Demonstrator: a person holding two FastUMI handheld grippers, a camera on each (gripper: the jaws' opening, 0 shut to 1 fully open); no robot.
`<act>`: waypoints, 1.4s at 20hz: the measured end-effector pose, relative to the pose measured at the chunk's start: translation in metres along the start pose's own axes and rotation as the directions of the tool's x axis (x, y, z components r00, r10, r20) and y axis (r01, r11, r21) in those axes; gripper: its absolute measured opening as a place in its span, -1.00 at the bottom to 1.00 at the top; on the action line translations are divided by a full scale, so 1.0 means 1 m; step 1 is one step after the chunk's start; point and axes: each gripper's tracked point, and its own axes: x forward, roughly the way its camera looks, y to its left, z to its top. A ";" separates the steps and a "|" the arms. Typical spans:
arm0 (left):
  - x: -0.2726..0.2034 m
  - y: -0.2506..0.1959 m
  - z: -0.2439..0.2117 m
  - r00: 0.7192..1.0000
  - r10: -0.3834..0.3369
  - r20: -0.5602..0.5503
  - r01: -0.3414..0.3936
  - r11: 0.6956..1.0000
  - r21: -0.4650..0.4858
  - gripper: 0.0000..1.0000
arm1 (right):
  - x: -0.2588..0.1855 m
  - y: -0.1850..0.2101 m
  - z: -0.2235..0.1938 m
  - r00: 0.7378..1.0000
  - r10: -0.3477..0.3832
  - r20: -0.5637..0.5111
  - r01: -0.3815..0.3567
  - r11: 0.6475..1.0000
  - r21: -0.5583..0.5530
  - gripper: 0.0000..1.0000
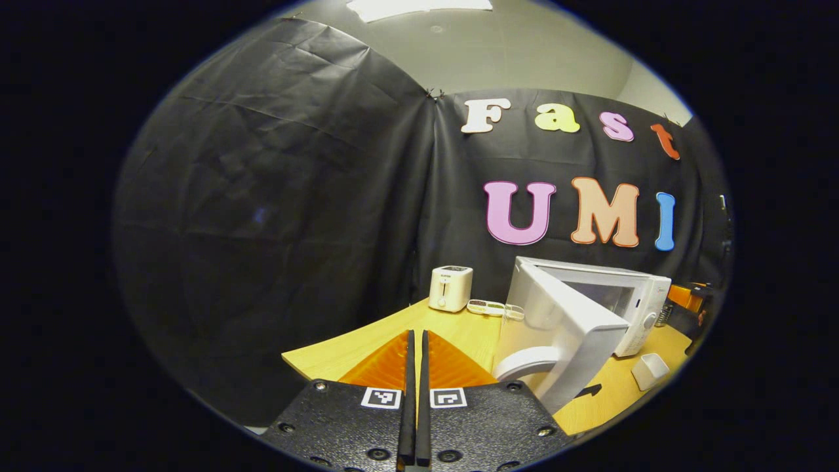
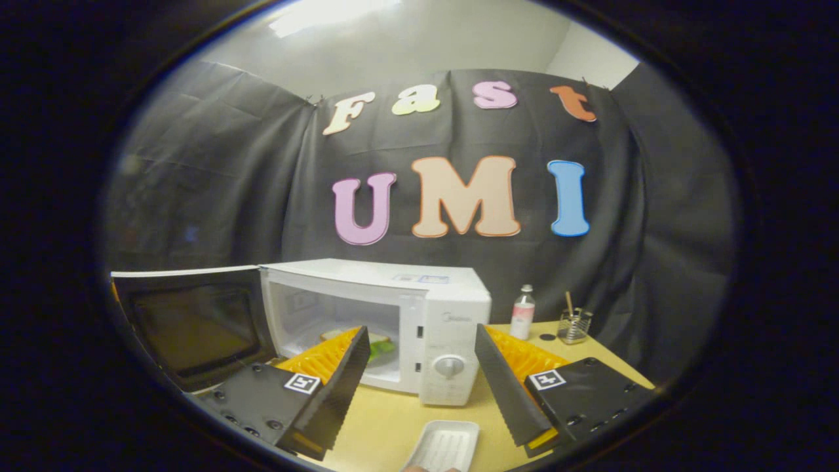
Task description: Open the microwave oven with the left hand, put the food in, and close the microwave oven.
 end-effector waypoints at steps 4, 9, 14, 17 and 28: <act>0.000 -0.012 0.008 0.999 -0.028 0.018 0.028 1.000 0.002 -0.96 | -0.027 -0.036 -0.003 0.999 -0.045 -0.018 0.045 0.999 -0.013 0.87; -0.002 -0.032 0.011 0.998 -0.059 0.019 0.059 0.998 0.021 -0.97 | -0.051 -0.069 0.000 0.996 -0.084 -0.005 0.084 0.996 -0.011 0.86; -0.007 -0.055 0.013 0.996 -0.091 0.021 0.090 0.995 0.037 -0.96 | -0.066 -0.092 0.002 0.994 -0.110 0.005 0.110 0.994 0.008 0.87; -0.009 -0.079 0.011 0.991 -0.133 0.017 0.133 0.991 0.029 -0.96 | -0.075 -0.101 -0.002 0.992 -0.124 -0.006 0.124 0.992 0.009 0.98; -0.012 -0.190 0.001 0.942 -0.336 -0.007 0.336 0.941 0.041 -0.96 | -0.096 -0.121 -0.015 0.991 -0.122 -0.048 0.123 0.992 0.016 0.87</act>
